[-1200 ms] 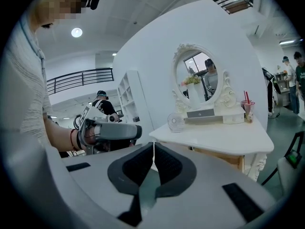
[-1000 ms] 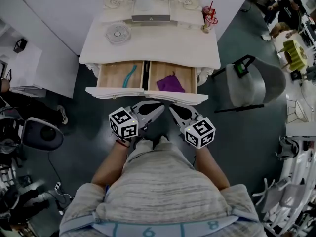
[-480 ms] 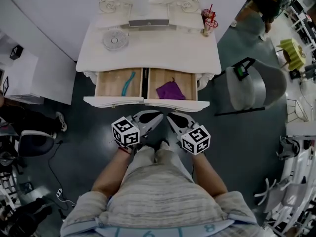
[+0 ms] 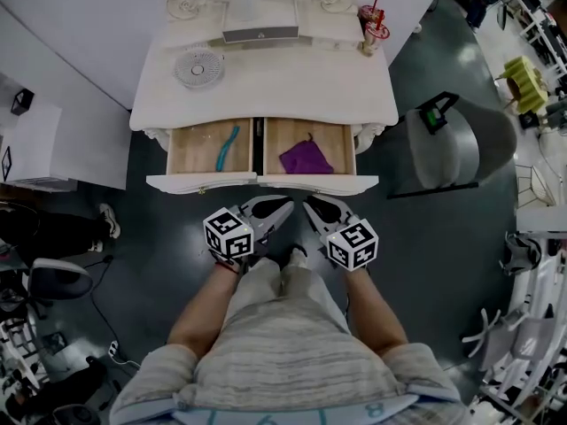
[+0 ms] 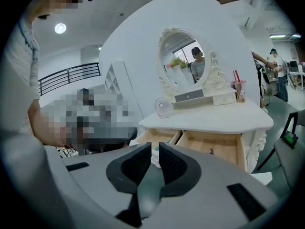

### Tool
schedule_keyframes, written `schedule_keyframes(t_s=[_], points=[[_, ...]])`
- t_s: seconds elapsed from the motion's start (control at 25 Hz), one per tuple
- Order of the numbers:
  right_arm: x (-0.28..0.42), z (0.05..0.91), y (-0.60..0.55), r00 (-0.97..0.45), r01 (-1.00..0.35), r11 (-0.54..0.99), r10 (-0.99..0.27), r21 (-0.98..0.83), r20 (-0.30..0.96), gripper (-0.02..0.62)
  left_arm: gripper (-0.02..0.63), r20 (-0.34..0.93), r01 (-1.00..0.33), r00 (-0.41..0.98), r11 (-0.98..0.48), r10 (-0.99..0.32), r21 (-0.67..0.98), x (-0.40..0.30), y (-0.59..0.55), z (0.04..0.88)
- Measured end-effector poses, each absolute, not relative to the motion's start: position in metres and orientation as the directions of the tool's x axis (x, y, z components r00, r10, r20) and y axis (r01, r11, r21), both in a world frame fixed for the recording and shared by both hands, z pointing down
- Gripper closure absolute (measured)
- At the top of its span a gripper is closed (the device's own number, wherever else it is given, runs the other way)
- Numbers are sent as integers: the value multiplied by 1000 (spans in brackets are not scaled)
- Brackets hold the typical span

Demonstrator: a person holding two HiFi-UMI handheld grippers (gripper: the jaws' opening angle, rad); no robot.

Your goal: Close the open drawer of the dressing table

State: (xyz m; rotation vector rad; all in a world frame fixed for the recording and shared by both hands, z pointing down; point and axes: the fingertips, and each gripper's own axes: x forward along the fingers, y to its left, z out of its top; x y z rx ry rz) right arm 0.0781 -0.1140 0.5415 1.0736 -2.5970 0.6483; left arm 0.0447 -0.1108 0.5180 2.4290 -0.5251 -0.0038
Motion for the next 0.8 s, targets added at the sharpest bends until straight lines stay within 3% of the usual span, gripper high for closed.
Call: schedule_keyframes(t_s=[0.12,0.2,0.8], points=[[80,551,-115,-683,-728,612,-605,-309,410,578,589,131,-370,920,-705,-370,605,45,-112,523],[81,561,-115,-672,-738,597,-604,-315,428,513,589,133,-370,920,-701,-369,609,44,-112,527],[106,633,-117,-562,-822,482,-594,-304,576,505,589,163,-391,912,-673,-377,628,33,-111,542]])
